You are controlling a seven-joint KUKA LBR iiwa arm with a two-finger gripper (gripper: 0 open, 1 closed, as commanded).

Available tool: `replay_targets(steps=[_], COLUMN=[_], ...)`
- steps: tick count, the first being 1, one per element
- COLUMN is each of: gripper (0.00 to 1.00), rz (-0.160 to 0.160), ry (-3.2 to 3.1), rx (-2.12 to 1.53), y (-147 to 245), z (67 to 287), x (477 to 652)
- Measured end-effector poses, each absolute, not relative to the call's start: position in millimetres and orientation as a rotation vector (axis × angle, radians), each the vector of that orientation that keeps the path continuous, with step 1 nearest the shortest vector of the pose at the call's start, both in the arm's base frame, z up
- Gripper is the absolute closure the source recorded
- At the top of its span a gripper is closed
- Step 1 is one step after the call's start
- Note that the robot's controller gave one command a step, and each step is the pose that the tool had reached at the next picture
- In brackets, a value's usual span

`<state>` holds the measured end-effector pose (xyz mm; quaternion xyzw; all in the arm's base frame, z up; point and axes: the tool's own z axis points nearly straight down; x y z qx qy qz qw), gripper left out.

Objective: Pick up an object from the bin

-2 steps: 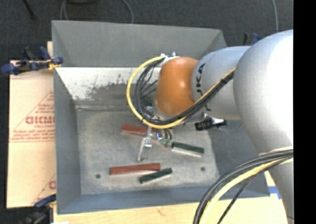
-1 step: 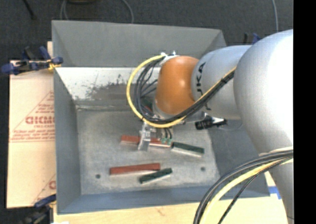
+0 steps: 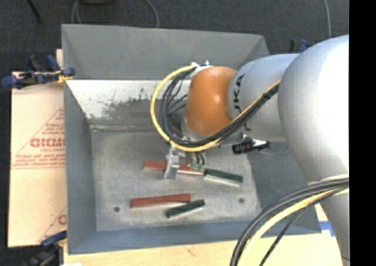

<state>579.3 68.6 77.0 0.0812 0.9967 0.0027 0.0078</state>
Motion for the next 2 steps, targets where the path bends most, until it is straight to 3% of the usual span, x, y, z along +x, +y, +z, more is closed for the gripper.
replay_targets(steps=[2], gripper=[1.0], rz=[0.005], ry=[3.123], rx=[0.255], y=[68.2], z=[82.4], x=[578.2])
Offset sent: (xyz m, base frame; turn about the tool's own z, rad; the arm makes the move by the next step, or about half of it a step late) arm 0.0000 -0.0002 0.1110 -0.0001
